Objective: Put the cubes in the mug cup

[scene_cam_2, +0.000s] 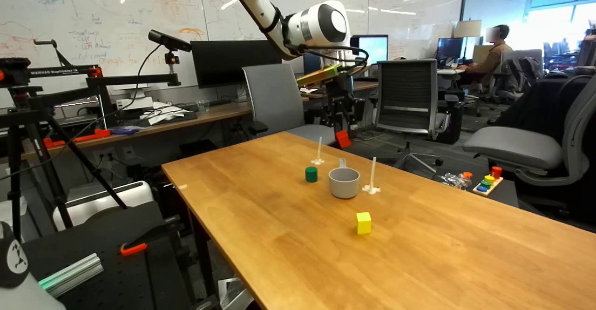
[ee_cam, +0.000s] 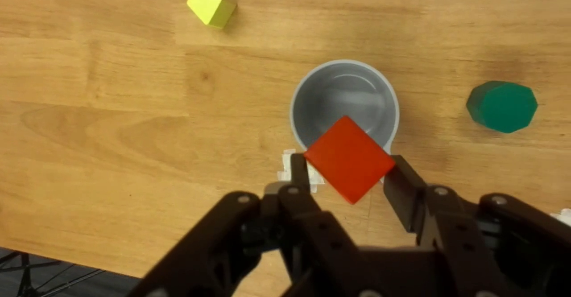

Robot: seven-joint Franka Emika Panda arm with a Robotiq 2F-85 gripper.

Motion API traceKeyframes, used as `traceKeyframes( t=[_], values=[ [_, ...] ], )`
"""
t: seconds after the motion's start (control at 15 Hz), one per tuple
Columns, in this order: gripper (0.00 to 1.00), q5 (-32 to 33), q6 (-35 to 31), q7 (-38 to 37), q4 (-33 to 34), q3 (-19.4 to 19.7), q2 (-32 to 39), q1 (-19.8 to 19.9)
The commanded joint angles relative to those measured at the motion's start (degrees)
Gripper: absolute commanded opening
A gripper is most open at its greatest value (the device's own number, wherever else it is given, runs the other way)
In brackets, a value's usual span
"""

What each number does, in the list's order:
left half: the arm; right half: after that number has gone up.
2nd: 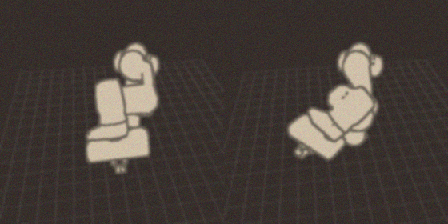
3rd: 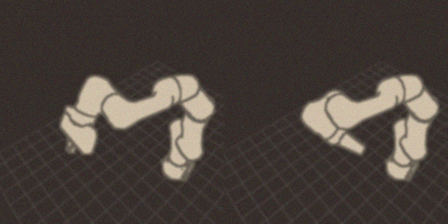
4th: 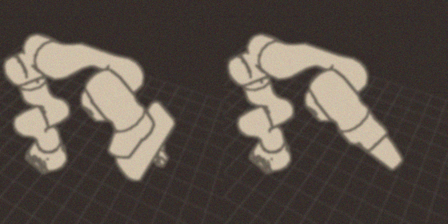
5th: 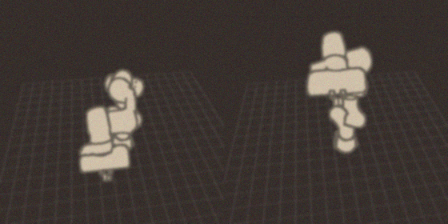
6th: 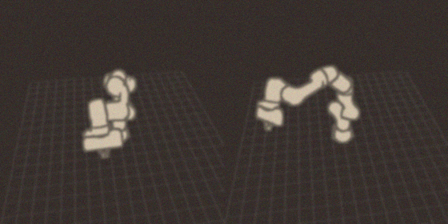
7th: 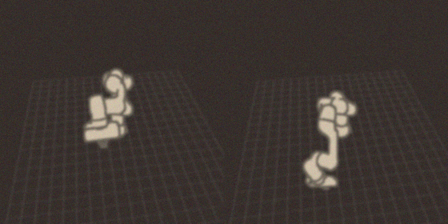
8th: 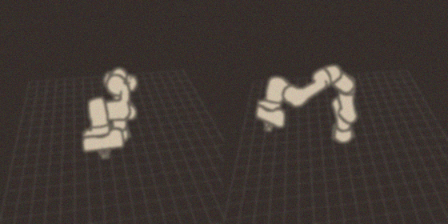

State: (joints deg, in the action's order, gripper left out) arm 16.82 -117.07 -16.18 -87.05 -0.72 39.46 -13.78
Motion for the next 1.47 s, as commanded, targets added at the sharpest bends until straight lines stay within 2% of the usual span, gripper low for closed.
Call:
traceKeyframes(
  t=[0.0,0.87,0.93,1.0,1.2,1.27,1.4],
  values=[
    [0.22,-1.7,0.1,-2.2,1.3,0.5,1.6,-0.6],
    [0.22,-1.2,0.4,-2.0,2.5,1.8,8.9,-0.7],
    [0.72,-1.3,0.6,-2.1,2.6,1.8,9.2,-0.7],
    [0.73,-1.2,0.4,-2.0,2.6,1.8,9.2,-0.7],
    [0.95,-1.3,0.7,-1.8,3.3,1.8,9.4,-0.8],
    [1.0,-1.3,0.8,-1.8,3.4,1.8,9.1,-0.7],
    [1.0,-1.3,0.9,-1.7,3.6,1.8,8.7,-0.8]
  ],
)
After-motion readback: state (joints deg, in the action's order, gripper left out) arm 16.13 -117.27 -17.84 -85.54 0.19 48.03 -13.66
